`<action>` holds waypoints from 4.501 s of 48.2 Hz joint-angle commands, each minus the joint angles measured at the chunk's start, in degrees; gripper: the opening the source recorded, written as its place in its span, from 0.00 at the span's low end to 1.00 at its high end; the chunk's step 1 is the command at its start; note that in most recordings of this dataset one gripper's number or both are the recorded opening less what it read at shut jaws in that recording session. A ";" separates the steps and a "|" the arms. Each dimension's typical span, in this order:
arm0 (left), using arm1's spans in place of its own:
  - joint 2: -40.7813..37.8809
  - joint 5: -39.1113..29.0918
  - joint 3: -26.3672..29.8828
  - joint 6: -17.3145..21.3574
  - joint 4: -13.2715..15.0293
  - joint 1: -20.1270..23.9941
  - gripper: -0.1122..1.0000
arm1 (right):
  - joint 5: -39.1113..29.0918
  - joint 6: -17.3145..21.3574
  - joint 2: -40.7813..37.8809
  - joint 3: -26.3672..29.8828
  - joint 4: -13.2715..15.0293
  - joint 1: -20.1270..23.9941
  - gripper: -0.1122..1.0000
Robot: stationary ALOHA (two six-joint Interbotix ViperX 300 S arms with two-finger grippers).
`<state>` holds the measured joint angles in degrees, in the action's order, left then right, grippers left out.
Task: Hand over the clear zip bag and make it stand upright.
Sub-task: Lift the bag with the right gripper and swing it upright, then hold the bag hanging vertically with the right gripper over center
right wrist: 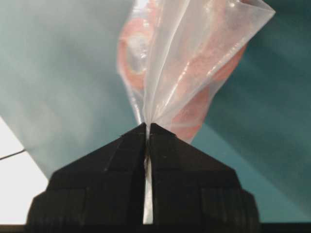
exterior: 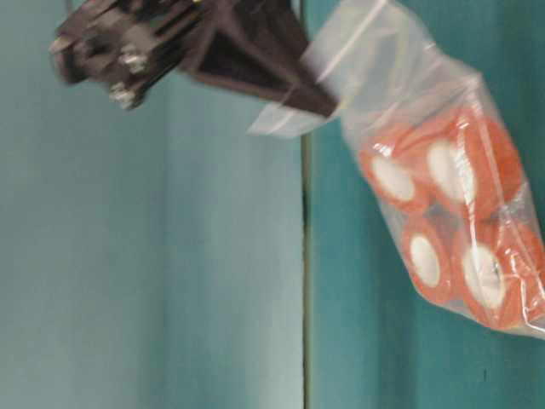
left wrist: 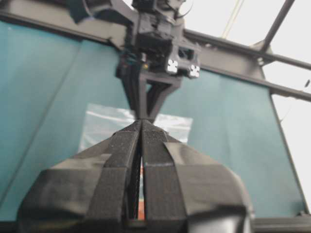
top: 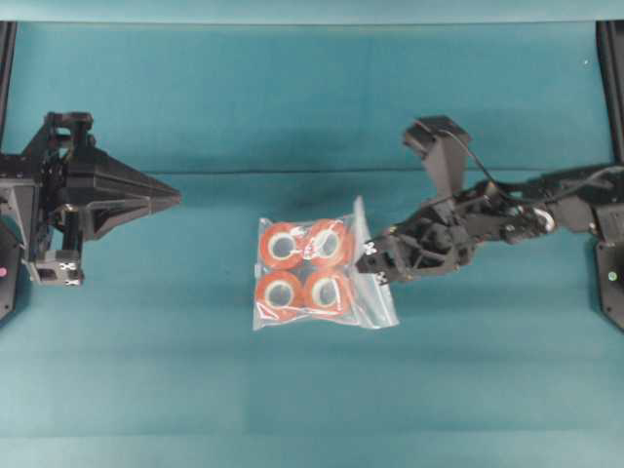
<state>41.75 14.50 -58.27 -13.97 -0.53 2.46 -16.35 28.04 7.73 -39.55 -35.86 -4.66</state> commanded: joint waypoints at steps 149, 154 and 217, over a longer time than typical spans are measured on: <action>-5.63 -4.31 4.92 10.72 -0.09 -0.18 0.53 | -59.68 -32.78 -14.77 45.00 19.78 -3.87 0.11; -5.63 -5.01 4.57 11.60 -0.09 0.09 0.80 | -59.68 -35.77 -15.03 44.82 21.09 -3.87 0.11; -2.46 -11.34 2.81 16.79 -0.09 0.26 0.88 | -59.33 -49.75 -15.29 46.05 24.87 -2.99 0.11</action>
<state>39.11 2.81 -56.16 2.72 -0.53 2.72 -75.76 -20.48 -8.70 5.98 -11.25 -7.73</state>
